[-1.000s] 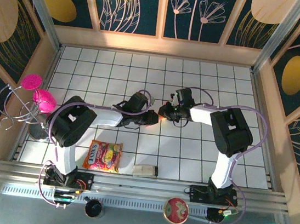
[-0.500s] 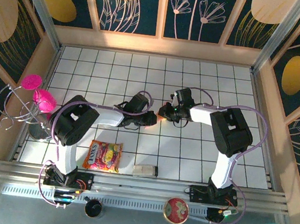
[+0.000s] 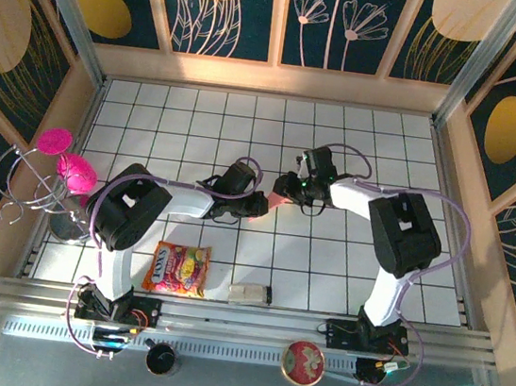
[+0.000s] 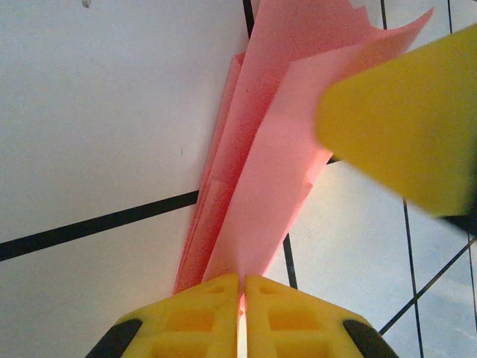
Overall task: Fold a paper plane with a square sheet of paper (pick it up from the middle)
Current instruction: Fold the wing for the fifth time at the center of the table.
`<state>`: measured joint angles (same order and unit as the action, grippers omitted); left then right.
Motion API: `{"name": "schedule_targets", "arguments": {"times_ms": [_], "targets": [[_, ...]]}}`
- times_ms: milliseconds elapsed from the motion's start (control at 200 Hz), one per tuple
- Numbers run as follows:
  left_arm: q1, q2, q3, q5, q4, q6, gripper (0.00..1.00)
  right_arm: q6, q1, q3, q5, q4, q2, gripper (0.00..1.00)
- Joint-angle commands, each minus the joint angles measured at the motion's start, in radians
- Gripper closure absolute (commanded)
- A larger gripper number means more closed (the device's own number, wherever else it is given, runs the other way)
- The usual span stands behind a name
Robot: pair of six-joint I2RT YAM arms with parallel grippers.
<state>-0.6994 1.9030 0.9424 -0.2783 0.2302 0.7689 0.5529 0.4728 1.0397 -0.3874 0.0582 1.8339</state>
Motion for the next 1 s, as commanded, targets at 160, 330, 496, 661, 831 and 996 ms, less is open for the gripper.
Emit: {"name": "schedule_targets", "arguments": {"times_ms": [160,330,496,661,831,996], "targets": [[-0.003,0.002,-0.006,0.019,-0.014,0.024,0.89,-0.055,-0.008,-0.065,0.288,0.074,-0.134,0.47],[0.000,-0.001,-0.012,0.025,-0.011,0.036,0.89,-0.066,-0.002,-0.042,0.264,0.094,-0.088,0.45],[0.000,0.002,-0.016,0.021,-0.005,0.052,0.89,-0.090,0.027,0.007,0.253,0.118,-0.033,0.41],[0.003,0.005,-0.020,0.022,-0.006,0.073,0.89,-0.103,0.045,0.023,0.246,0.130,-0.004,0.38],[0.008,0.016,-0.024,0.019,-0.002,0.101,0.90,-0.119,0.060,0.040,0.244,0.148,0.028,0.36],[0.012,0.015,-0.035,0.018,0.003,0.128,0.90,-0.135,0.069,0.067,0.275,0.176,0.067,0.34]]}}
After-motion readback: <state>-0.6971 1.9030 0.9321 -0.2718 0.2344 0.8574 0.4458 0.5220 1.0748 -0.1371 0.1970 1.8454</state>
